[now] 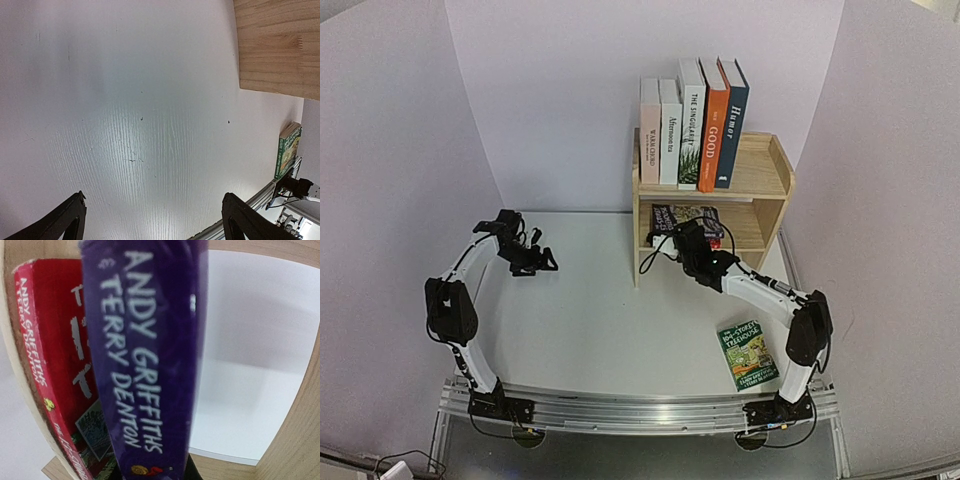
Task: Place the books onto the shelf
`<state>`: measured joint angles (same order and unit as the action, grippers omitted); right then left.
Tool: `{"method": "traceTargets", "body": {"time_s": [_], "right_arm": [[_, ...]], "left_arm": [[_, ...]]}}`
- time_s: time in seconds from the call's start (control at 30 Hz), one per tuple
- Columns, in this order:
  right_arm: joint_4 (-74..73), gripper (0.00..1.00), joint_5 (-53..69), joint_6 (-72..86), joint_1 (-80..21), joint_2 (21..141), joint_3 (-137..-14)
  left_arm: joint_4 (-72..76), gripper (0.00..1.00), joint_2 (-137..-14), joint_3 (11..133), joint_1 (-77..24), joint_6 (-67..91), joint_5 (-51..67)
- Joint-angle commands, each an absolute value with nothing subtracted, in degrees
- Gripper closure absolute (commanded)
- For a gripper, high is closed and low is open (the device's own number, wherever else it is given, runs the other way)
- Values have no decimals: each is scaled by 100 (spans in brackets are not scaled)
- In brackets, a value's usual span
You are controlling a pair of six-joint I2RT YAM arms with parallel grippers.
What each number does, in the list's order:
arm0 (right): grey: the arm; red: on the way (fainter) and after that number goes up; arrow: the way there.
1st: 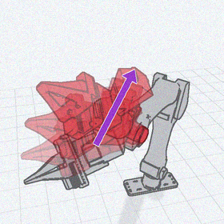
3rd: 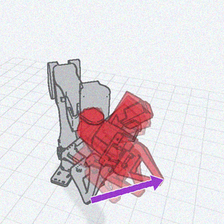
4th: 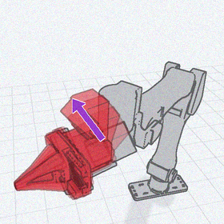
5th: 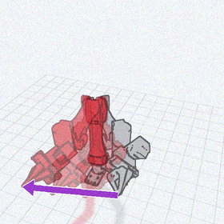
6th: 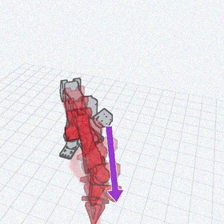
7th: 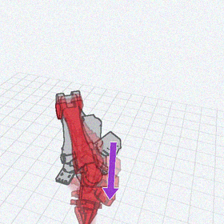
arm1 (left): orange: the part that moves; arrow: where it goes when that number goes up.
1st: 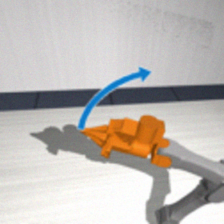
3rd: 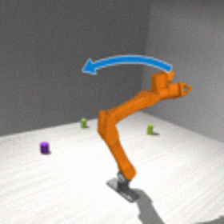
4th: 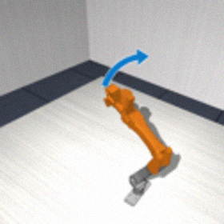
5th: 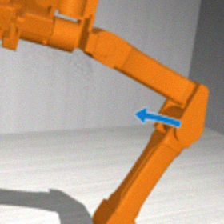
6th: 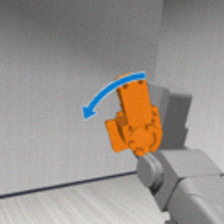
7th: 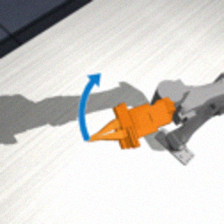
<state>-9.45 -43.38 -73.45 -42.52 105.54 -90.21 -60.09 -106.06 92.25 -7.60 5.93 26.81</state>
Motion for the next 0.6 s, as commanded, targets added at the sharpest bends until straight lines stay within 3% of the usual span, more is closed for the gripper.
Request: {"method": "traceTargets", "body": {"time_s": [0.0,0.57], "right_arm": [[-791,100,-4150,-7275,-4254,10610,-9192],[-608,100,-4300,-7348,-4253,10803,-9394]], "left_arm": [[-6022,6,-10643,9192,-773,527,2698],[-6001,6,-10635,9103,-773,503,2714]]}}
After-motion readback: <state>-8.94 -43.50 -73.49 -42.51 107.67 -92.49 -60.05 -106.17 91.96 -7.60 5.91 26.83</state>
